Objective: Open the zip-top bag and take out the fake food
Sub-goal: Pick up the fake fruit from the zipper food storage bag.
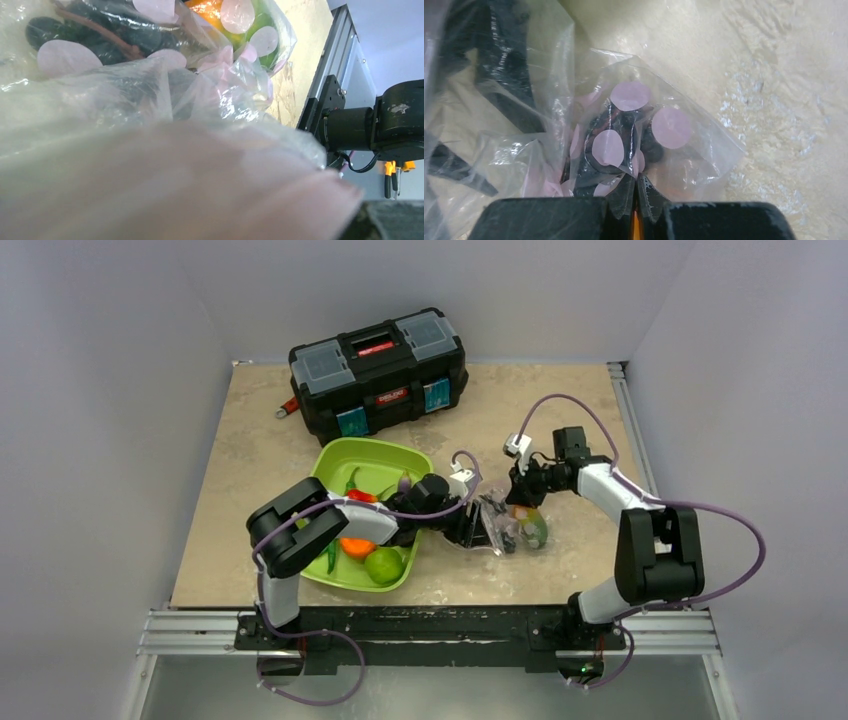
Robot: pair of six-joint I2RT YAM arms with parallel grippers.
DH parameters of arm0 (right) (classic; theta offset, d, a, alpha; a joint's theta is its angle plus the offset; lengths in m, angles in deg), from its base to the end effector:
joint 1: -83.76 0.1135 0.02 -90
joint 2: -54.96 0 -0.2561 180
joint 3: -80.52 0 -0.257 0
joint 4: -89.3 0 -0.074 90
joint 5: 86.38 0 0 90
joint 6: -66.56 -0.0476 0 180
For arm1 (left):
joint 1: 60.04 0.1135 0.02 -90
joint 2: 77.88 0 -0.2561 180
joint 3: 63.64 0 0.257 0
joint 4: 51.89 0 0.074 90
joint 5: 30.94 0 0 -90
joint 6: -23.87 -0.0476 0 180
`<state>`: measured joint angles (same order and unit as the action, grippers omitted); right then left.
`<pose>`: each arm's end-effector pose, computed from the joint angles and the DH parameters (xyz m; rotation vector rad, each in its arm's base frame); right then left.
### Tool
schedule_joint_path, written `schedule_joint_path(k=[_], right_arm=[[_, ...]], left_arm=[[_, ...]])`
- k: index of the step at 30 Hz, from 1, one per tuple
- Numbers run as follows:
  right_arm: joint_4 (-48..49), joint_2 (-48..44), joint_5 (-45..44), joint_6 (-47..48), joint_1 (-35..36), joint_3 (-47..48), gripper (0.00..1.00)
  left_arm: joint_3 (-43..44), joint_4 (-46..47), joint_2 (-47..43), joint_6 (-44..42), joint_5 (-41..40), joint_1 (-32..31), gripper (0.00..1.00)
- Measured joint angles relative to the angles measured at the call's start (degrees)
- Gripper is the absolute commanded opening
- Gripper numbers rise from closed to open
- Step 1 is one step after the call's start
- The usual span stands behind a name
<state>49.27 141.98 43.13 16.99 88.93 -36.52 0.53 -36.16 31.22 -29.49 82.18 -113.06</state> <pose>0.2858 0.0563 0.1649 -1.1284 2.1656 0.6634 0.2188 -0.3216 0.1165 0.6074 2.2617 -1.2990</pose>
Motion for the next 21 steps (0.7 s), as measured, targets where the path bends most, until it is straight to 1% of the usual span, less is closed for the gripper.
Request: schedule_joint_path(k=[2, 6, 8, 9, 10, 14, 17, 19, 21], right_arm=[[0.2, -1.0, 2.0, 0.1, -0.3, 0.0, 0.00], [0.0, -3.9, 6.3, 1.3, -1.1, -0.5, 0.00], [0.1, -6.4, 8.0, 1.7, -1.4, -1.1, 0.00], [0.3, -7.7, 8.3, 1.7, -1.5, -1.5, 0.02], [0.8, -8.9, 8.3, 1.6, -1.5, -1.9, 0.11], [1.9, -9.5, 6.7, 1.8, -1.6, -2.3, 0.36], [0.9, -9.4, 6.1, 3.4, -2.5, -2.3, 0.60], [-0.2, -11.1, 6.1, 5.6, -3.0, -2.3, 0.73], [-2.0, -14.4, 6.7, 9.2, -3.0, -2.3, 0.82]], left_arm=[[-0.1, 0.0, -0.6, 0.4, -0.5, 0.0, 0.54], [-0.1, -0.9, -0.7, 1.4, -1.5, 0.0, 0.47], [0.1, -2.0, -0.7, 1.8, -2.9, 0.0, 0.47], [0.2, -2.4, -0.7, 1.8, -3.4, 0.0, 0.47], [0.3, -2.7, -0.7, 1.8, -4.2, 0.0, 0.47], [0.3, -3.3, -0.7, 1.9, -6.8, 0.0, 0.48], [0.3, -2.9, -0.7, 2.1, -7.5, 0.1, 0.49], [0.3, -2.1, -0.8, 2.7, -7.5, 0.2, 0.49], [0.2, -1.0, -0.9, 3.3, -7.1, 0.6, 0.49]])
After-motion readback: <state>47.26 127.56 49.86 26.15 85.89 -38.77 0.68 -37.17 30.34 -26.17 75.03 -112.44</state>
